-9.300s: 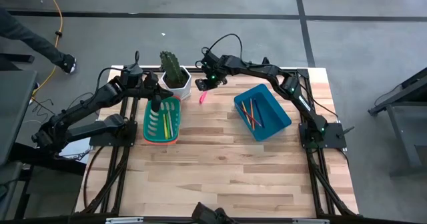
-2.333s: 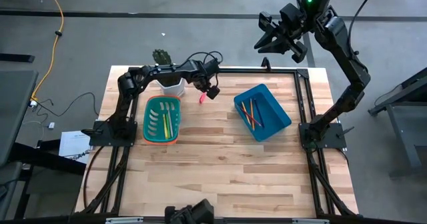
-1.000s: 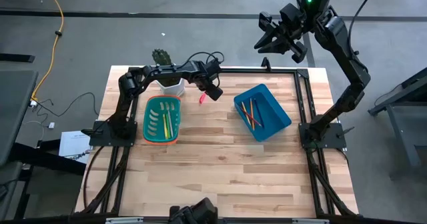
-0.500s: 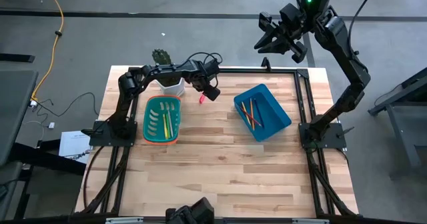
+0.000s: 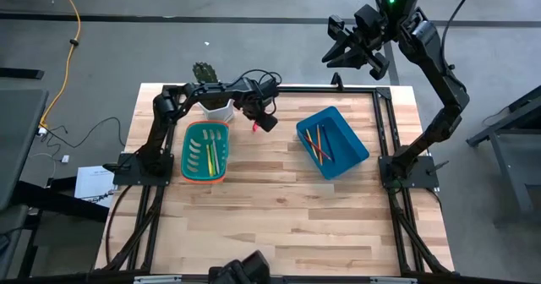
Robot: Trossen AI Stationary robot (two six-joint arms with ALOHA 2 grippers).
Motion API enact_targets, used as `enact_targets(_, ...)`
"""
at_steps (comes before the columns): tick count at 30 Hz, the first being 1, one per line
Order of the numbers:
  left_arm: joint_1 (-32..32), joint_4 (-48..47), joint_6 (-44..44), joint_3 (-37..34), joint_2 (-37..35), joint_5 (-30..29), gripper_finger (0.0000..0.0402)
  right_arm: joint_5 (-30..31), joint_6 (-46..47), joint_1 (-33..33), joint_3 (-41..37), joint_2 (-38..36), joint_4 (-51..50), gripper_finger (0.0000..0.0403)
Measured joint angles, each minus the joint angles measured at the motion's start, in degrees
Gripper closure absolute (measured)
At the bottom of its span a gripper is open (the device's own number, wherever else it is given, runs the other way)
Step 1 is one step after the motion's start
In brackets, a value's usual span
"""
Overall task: Sort pens & pencils
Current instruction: Put the pink pen into the green basket
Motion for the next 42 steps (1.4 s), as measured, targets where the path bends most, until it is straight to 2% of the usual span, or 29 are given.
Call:
enact_targets(7, 0.71, -0.57, 0.47, -0.04, 0.89, 2.44, 0.0295, 0.0, -0.39, 0.0, 0.0, 0.0, -0.49, 0.0334)
enact_targets(26, 0.69, -1.11, 1.31, 0.09, 3.18, 4.39, 0.0295, 0.0, -0.57, 0.0, 0.0, 0.0, -0.79, 0.0334)
enact_targets(39, -0.04, -1.28, 1.79, 0.15, 3.34, 3.37, 0.0296, 0.0, -1.41, 0.0, 0.0, 0.0, -0.84, 0.0334)
enact_targets(42, -0.08, -1.39, 2.74, 0.15, 3.37, 3.38, 0.0307, 0.0, -1.42, 0.0, 0.0, 0.0, -0.85, 0.0334)
